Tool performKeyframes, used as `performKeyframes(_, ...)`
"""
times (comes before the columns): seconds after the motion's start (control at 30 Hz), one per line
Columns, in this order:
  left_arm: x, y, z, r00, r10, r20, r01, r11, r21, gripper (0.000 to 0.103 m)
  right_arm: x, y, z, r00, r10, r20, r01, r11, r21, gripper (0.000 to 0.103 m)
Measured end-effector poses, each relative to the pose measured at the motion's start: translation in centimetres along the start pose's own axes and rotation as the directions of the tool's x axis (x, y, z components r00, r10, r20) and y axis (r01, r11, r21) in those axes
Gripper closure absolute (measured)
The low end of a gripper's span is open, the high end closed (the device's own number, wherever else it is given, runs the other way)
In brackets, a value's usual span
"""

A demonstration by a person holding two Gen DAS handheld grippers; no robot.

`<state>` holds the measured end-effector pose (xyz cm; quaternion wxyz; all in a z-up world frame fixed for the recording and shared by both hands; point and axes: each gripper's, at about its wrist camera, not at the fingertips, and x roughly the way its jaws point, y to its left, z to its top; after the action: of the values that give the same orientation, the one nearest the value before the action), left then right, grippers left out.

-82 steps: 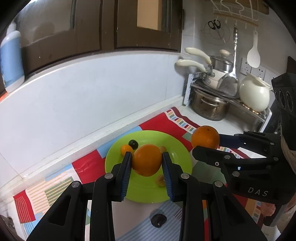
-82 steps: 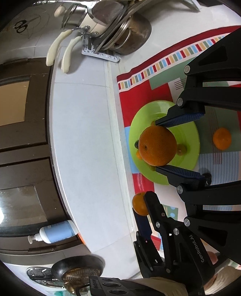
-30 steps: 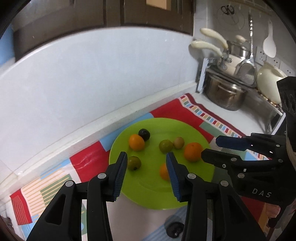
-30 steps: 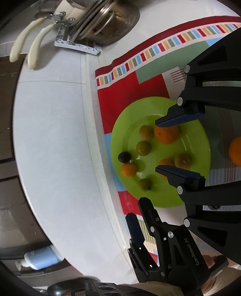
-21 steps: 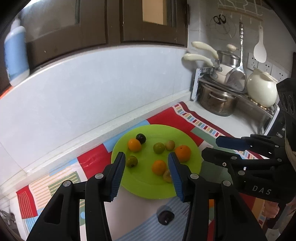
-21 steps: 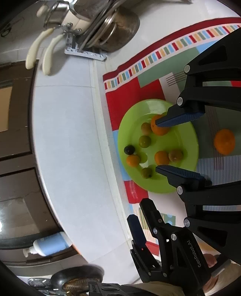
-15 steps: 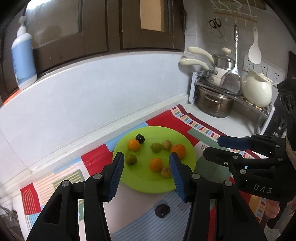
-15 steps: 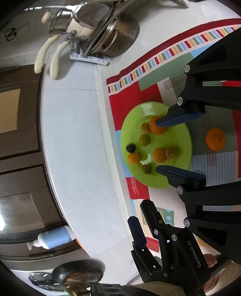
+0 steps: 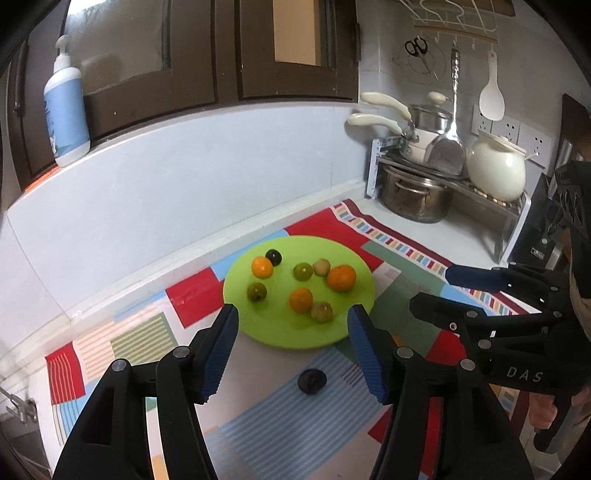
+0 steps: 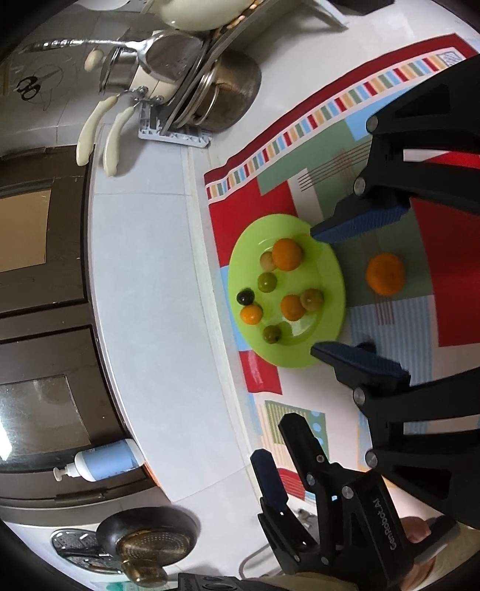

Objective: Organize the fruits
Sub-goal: 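Withdraw both tools toward the dark plum and the last orange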

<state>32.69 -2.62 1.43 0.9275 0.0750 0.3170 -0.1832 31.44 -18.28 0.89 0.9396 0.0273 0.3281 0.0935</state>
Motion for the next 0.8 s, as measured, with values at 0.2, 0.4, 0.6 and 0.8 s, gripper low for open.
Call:
performKeyframes(0.2, 0.2, -0.3, -1.7, 1.000, -0.004, -0.027, 0.004, 1.000, 0.001, 0.039, 0.0, 0.0, -1.6, 1.000, -0.014, -0.027, 0.014, 1.000, 0.004, 0.043)
performKeyframes(0.4, 1.0, -0.4, -3.5, 0.998, -0.012, -0.062, 0.012, 1.000, 0.010, 0.037, 1.0, 0.0, -3.2, 0.997, -0.012, -0.071, 0.013, 1.000, 0.008, 0.043)
performKeyframes(0.6, 2.1, -0.5, -4.8, 0.996, -0.023, -0.088, 0.026, 0.999, 0.032, 0.037, 2.2, -0.2, -4.5, 0.993, -0.015, -0.116, 0.016, 1.000, 0.008, 0.043)
performKeyframes(0.8, 3.5, -0.7, -5.8, 0.994, -0.033, -0.107, 0.041, 0.997, 0.070, 0.037, 3.6, -0.3, -5.6, 0.988, -0.024, -0.153, 0.024, 1.000, 0.000, 0.043)
